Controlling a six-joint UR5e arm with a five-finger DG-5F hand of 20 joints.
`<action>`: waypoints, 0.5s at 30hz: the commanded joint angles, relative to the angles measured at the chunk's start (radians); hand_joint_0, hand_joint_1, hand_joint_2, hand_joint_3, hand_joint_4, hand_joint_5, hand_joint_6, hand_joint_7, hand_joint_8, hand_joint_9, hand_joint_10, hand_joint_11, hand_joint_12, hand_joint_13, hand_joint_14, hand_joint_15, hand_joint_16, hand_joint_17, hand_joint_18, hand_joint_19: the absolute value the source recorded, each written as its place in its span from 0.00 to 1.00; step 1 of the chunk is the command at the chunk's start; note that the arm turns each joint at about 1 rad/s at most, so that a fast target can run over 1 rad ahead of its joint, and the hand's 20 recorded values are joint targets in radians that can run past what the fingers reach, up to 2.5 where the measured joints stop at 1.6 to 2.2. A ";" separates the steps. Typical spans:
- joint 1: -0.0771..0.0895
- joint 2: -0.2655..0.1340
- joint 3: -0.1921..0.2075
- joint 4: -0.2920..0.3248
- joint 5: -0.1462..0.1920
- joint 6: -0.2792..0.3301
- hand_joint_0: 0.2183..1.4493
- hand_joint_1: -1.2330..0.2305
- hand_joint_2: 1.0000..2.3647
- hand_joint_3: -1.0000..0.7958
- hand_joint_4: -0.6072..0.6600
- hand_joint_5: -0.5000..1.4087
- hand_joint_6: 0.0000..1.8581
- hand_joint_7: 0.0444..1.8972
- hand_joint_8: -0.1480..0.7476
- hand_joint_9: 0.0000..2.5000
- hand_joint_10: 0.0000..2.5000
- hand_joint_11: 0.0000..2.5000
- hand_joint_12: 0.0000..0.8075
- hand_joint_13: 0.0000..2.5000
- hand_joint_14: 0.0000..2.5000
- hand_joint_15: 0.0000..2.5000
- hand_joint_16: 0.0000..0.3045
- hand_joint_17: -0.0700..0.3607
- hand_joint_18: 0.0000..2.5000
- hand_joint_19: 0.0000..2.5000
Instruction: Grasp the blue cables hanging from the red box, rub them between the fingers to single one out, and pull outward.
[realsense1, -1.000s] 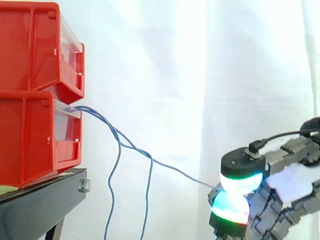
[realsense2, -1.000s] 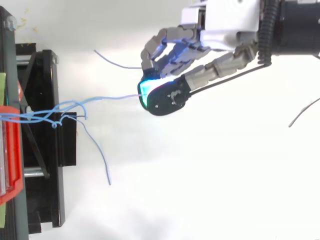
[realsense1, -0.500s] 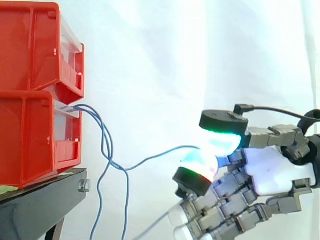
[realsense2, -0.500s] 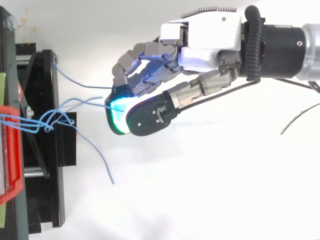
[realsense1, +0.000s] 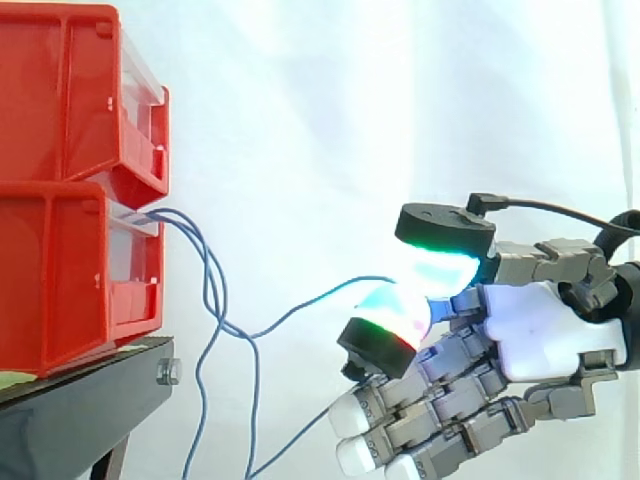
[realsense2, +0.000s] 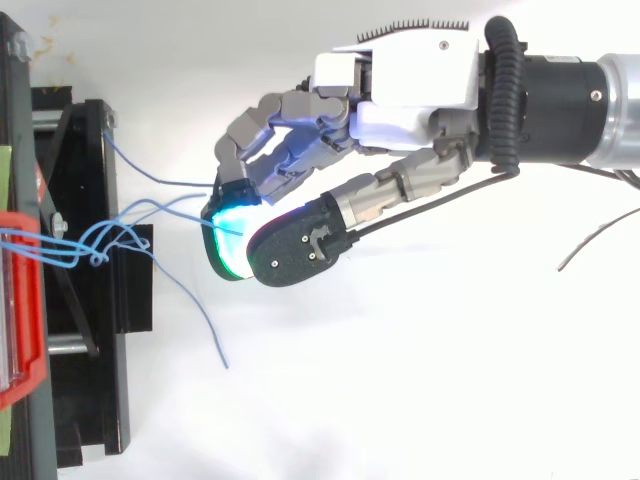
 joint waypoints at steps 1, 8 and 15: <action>0.000 0.000 -0.001 0.000 0.001 0.000 0.35 0.23 0.00 0.58 0.39 0.21 0.49 0.62 0.48 0.26 0.00 0.07 0.48 0.20 0.00 0.11 0.19 0.46 0.18 0.08; 0.000 0.000 0.001 0.000 0.001 0.000 0.35 0.24 0.00 0.58 0.39 0.21 0.49 0.62 0.48 0.26 0.00 0.08 0.49 0.21 0.00 0.11 0.19 0.46 0.19 0.08; 0.000 0.000 0.001 0.000 0.001 -0.002 0.35 0.24 0.00 0.58 0.39 0.21 0.49 0.62 0.48 0.27 0.00 0.08 0.49 0.21 0.00 0.11 0.19 0.46 0.19 0.08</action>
